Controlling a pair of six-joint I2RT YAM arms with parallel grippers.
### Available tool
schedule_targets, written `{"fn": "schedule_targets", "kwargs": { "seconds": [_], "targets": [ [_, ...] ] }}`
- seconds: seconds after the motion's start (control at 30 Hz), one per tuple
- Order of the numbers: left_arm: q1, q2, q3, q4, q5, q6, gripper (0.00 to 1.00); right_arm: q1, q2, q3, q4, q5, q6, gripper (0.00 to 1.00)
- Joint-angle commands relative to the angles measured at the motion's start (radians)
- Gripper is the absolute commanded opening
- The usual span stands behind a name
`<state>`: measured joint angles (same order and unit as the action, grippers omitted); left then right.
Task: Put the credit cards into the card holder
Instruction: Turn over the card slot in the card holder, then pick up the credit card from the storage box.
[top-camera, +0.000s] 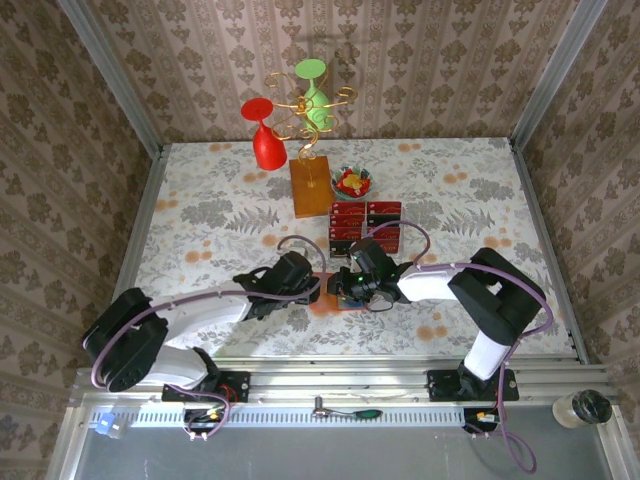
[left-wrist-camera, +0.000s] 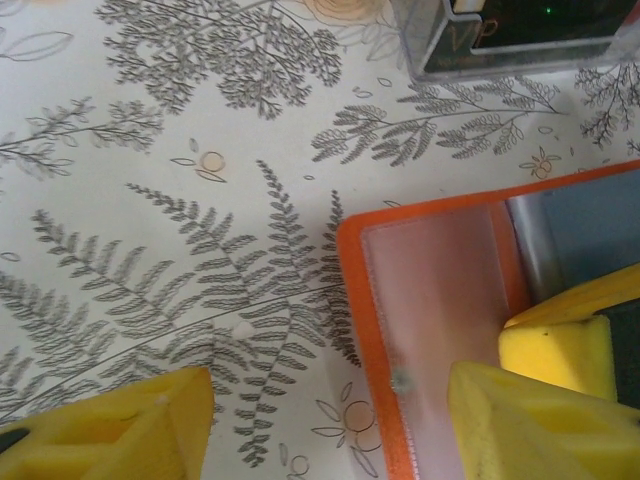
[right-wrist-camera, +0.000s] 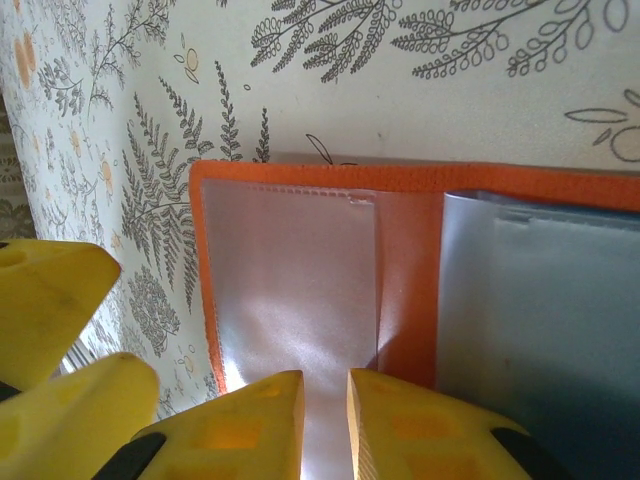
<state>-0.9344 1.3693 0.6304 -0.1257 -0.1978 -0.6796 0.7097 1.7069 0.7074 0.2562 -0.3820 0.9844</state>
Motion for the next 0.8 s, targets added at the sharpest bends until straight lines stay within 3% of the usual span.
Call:
{"fn": "schedule_targets", "kwargs": {
  "seconds": [0.0, 0.27, 0.43, 0.63, 0.77],
  "targets": [
    [-0.023, 0.038, 0.026, 0.013, -0.027, 0.007, 0.65, -0.006, 0.005, -0.02, -0.038, 0.042, 0.018, 0.21],
    [-0.04, 0.103, 0.012, 0.031, -0.052, -0.012, 0.64, -0.008, -0.04, -0.032, -0.049, 0.053, 0.028, 0.21],
    [-0.04, 0.117, 0.001, 0.026, -0.068, -0.016, 0.64, -0.039, -0.153, -0.031, -0.118, 0.092, -0.004, 0.23],
    [-0.04, 0.105, -0.006, 0.024, -0.074, -0.016, 0.64, -0.125, -0.267, 0.093, -0.388, 0.164, -0.214, 0.3],
    [-0.041, 0.103, -0.001, 0.022, -0.074, -0.011, 0.64, -0.181, -0.272, 0.216, -0.558, 0.211, -0.426, 0.43]
  ]
}}
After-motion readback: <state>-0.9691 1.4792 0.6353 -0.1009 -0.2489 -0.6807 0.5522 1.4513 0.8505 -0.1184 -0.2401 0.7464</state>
